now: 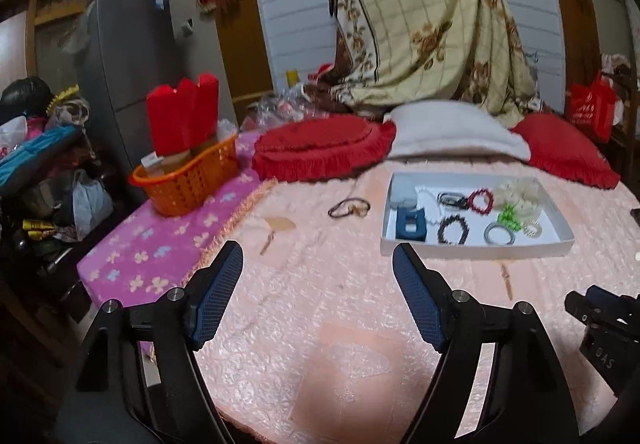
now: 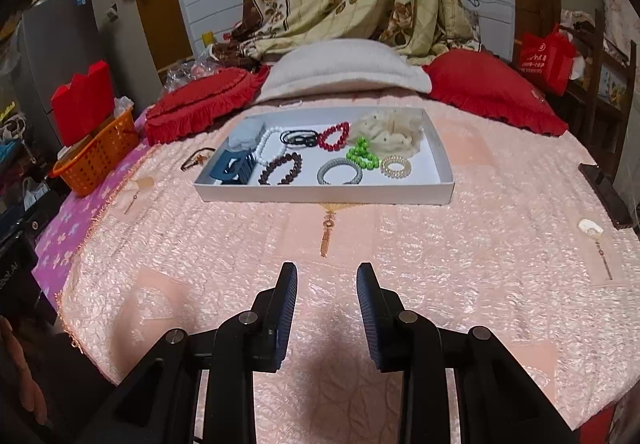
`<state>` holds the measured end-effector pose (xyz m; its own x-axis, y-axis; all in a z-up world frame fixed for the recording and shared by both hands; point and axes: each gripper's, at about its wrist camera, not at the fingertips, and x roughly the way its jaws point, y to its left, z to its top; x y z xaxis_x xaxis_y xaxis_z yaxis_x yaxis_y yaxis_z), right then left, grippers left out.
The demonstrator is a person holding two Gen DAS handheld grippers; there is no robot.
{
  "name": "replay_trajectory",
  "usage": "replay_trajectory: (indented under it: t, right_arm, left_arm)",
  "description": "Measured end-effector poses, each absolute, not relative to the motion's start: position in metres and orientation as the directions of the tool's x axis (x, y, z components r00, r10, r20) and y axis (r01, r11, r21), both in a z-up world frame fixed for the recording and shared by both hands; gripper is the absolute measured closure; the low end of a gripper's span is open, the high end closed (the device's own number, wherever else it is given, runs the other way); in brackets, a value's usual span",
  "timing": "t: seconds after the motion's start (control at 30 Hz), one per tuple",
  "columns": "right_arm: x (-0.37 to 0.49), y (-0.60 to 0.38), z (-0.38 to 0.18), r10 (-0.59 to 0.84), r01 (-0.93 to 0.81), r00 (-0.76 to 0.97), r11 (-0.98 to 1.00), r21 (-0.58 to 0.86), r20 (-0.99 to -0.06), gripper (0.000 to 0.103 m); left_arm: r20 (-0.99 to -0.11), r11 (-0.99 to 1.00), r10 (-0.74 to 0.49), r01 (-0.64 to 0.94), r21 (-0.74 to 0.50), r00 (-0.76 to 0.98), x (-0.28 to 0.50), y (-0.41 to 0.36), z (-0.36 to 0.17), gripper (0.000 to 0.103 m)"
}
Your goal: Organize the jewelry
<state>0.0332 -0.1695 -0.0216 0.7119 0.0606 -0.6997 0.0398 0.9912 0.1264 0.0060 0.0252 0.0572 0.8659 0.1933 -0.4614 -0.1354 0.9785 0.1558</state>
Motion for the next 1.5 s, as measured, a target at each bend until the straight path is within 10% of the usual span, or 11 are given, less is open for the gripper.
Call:
replay_trajectory:
  t: [1.5]
  right_arm:
    - [0.022,-0.155,-0.03,-0.033,0.082,0.694,0.996,0.033,-0.719,0.072]
  left_arm:
    - [-0.69,0.998,0.054,-0.013,0.065,0.722,0.003,0.027,0.016,0.025]
